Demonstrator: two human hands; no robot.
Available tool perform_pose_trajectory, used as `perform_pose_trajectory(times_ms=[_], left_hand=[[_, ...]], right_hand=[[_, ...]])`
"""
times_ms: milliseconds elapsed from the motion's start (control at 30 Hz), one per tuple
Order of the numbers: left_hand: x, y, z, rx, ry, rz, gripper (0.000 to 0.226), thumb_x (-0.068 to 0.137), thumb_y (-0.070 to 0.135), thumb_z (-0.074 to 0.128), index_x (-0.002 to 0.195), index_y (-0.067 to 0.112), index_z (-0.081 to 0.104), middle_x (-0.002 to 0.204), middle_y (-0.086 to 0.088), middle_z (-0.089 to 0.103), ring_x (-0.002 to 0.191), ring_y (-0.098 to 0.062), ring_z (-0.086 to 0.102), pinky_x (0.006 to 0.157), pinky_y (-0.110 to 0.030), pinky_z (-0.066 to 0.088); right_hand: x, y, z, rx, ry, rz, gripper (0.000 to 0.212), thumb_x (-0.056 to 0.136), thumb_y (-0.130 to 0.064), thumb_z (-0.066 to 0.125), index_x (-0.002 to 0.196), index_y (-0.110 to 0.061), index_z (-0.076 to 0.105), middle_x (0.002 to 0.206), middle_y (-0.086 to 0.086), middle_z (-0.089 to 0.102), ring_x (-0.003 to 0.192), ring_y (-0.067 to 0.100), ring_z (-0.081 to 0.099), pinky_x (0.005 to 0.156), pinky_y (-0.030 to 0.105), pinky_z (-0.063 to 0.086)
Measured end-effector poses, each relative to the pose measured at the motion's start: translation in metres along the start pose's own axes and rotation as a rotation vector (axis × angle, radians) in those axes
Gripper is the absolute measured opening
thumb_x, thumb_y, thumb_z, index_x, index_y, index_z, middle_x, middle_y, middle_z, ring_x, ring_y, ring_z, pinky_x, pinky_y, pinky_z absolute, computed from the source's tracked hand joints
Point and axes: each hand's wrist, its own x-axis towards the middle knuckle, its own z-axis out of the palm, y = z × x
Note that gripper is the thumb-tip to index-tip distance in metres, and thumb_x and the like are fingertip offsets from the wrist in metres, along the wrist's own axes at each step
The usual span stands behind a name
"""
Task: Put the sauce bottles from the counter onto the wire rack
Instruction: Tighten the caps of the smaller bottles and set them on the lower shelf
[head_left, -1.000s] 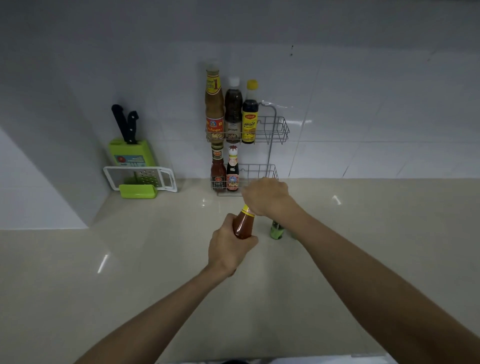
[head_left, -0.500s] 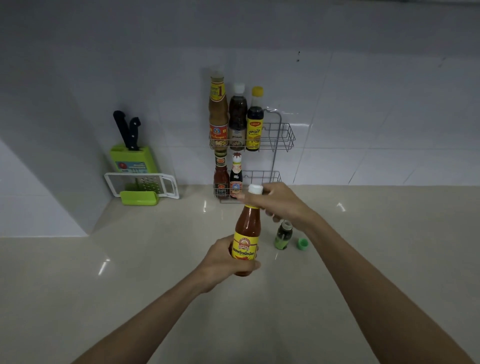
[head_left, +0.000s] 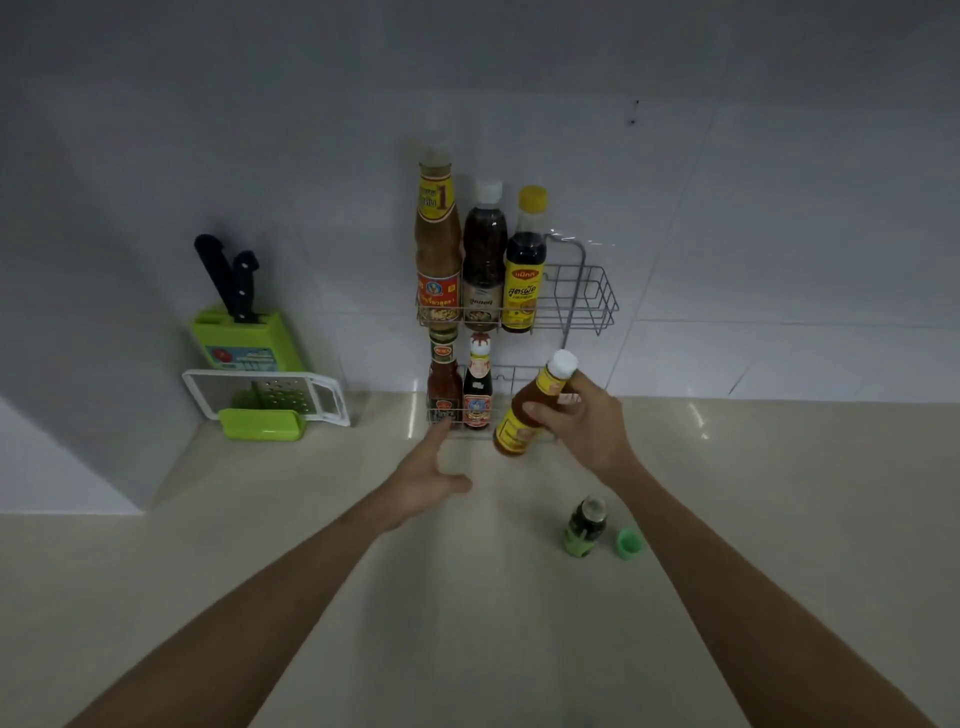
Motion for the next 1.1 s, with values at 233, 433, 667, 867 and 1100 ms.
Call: perform_pose_trajectory(times_ms=[233,433,667,867,1100], left_hand=[[0.067,0.014,-0.027,-0.109,0.104,-0.054,0.107,0.079,-0.004,0.07,0.153,0.02,-0.004,0.151,0.002,0.028,0.128,-0.006,0.031,0.09,-0.016,0.033],[0.091,0.012,-0.027,-0.136,0.071,0.025,0.104,0.074,-0.01,0.07,0.151,0.021,0.007,0.132,0.008,0.04,0.122,-0.008,0.039,0.094,-0.025,0.038],[0.099,0.002,-0.023,-0.218,0.141,0.076,0.098,0.07,-0.02,0.069,0.146,0.017,0.018,0.117,0.02,0.045,0.106,0.006,0.048,0.089,-0.014,0.045],[0.106,-0.007,-0.021,-0.235,0.229,0.047,0.094,0.067,-0.022,0.068,0.142,0.009,0.022,0.124,0.006,0.039,0.113,-0.01,0.043,0.08,-0.023,0.046],[0.108,-0.014,-0.024,-0.22,0.211,0.006,0.097,0.065,-0.02,0.069,0.143,0.012,0.022,0.129,0.004,0.036,0.118,-0.011,0.041,0.087,-0.03,0.047]], right_hand=[[0.056,0.033,0.027,-0.057,0.119,-0.192,0.038,0.075,-0.016,0.079,0.109,-0.02,0.061,0.103,0.001,0.064,0.095,0.014,0.059,0.076,0.014,0.045],[0.091,0.053,0.041,-0.246,0.037,-0.171,0.039,0.076,-0.024,0.078,0.108,-0.012,0.06,0.1,0.005,0.064,0.092,0.021,0.06,0.079,0.04,0.052],[0.114,0.056,0.049,-0.27,-0.072,-0.086,0.043,0.076,-0.032,0.078,0.111,-0.014,0.062,0.106,0.005,0.07,0.095,0.021,0.066,0.081,0.035,0.055],[0.12,0.063,0.058,-0.329,-0.114,-0.029,0.047,0.075,-0.033,0.078,0.114,-0.013,0.061,0.109,0.007,0.07,0.097,0.025,0.065,0.085,0.042,0.054],[0.119,0.066,0.065,-0.332,-0.117,0.002,0.043,0.08,-0.03,0.074,0.114,-0.011,0.057,0.112,0.01,0.067,0.101,0.027,0.062,0.085,0.038,0.052]])
